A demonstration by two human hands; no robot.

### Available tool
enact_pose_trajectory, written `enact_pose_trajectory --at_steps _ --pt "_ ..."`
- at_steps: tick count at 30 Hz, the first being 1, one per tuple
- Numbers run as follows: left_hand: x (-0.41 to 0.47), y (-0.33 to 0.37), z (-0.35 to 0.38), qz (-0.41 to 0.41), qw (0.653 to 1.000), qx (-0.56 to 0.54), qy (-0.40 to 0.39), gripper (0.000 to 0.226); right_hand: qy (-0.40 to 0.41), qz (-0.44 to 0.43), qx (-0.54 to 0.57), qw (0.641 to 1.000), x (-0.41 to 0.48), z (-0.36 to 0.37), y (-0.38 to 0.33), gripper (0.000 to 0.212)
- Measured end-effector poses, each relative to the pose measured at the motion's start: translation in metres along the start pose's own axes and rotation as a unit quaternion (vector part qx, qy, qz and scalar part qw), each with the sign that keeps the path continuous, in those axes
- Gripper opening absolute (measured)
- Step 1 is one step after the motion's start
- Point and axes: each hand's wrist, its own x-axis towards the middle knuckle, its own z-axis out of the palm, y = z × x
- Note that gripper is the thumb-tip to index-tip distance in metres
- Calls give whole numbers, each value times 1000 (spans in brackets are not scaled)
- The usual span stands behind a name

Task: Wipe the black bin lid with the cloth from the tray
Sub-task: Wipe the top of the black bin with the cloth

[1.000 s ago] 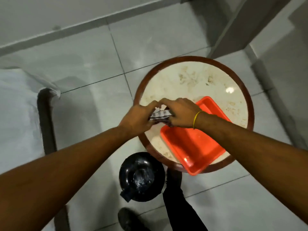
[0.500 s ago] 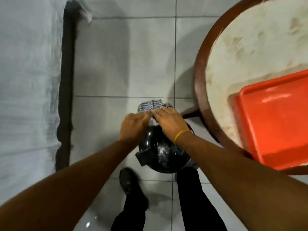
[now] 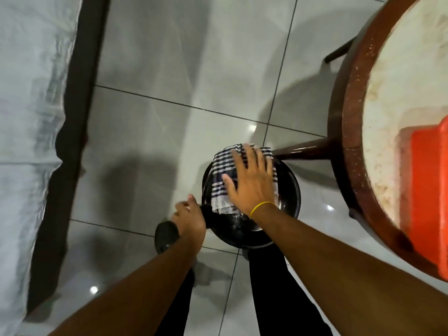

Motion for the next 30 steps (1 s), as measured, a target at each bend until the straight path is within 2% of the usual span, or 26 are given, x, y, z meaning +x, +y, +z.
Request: enact_pose_trajectory --at_steps 1,3,6,9,11,14,16,17,19,21,22,24,26,30 --pt "6 2 5 -52 997 -37 -39 61 -10 -13 -12 1000 6 7 -7 74" --pt "17 1 10 -74 995 -41 -61 58 -5 -52 -40 998 10 22 -18 71" --pt "30 -6 16 -26 999 14 -32 45 9 -153 -69 986 9 40 -22 69" --pt "36 -18 16 37 999 36 7 39 -10 -319 -114 941 6 52 -14 71" --pt "36 -20 17 24 998 32 52 38 -13 -386 -134 913 7 55 -6 71" --pt "30 -15 20 2 993 19 118 36 -11 -417 -148 897 12 56 -1 72" --pt "24 -9 17 -4 993 1 119 34 8 -403 -131 906 13 57 0 73" --pt "21 -6 14 -8 994 -5 106 34 24 -372 -113 921 12 57 0 73" --pt "15 -1 8 -23 996 -2 83 34 64 -252 -64 963 6 57 -1 73" --pt "9 3 3 -24 996 15 80 35 104 -74 -23 992 -1 58 -2 73" --pt "5 4 1 -20 996 23 79 36 120 21 -6 993 -5 57 -2 73" --pt "-2 8 0 -12 997 43 67 35 139 204 39 968 -11 56 -7 71" --pt "-5 11 -1 -6 997 58 56 36 150 348 88 921 -17 59 -9 70" --pt "-3 15 0 12 996 84 38 39 167 536 168 810 -28 66 -15 71"
